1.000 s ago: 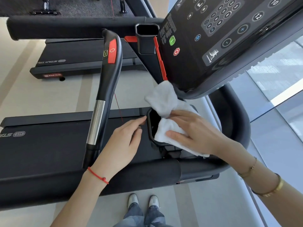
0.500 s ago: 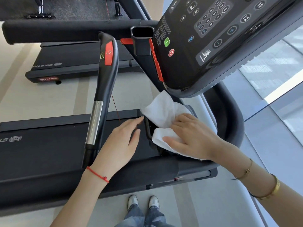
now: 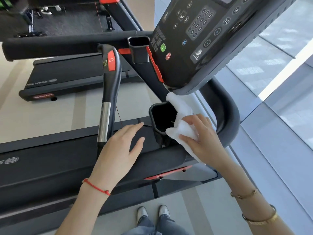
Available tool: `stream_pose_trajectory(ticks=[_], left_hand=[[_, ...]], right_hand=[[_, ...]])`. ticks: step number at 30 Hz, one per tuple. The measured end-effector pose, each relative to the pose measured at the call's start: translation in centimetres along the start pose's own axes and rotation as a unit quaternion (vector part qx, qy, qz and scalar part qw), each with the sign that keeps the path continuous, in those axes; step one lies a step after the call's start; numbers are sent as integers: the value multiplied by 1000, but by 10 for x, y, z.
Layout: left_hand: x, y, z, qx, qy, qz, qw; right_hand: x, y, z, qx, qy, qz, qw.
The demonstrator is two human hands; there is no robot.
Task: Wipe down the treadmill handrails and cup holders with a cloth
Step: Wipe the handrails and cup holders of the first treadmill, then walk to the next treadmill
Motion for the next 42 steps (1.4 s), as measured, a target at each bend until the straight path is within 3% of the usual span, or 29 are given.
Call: stream_pose_trajectory(ticks=[5, 10, 20, 34, 42], left_hand=[[-9, 14, -7, 27, -24, 8, 999], [-20, 31, -19, 44, -44, 7, 998], [-39, 105, -41, 8, -42, -61, 997], [-30, 294, -50, -160, -56, -127, 977], [-57, 395, -21, -275, -74, -196, 939]], right_hand=[[-4, 24, 9, 19, 11, -75, 997], [-14, 55, 39, -34, 10, -157, 987], [-19, 115, 68, -111, -38, -177, 977], [38, 215, 79, -175, -71, -18, 982], [134, 243, 119, -151, -72, 182, 969]])
Point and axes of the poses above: each hand's wrist, its own y-axis away from the middle knuckle, its own x-axis out of the palm, z = x × y, the point moved 7 cm from there along -y, towards the middle knuckle, and after that the axes turned 8 degrees about x, right-handed, at the moved point
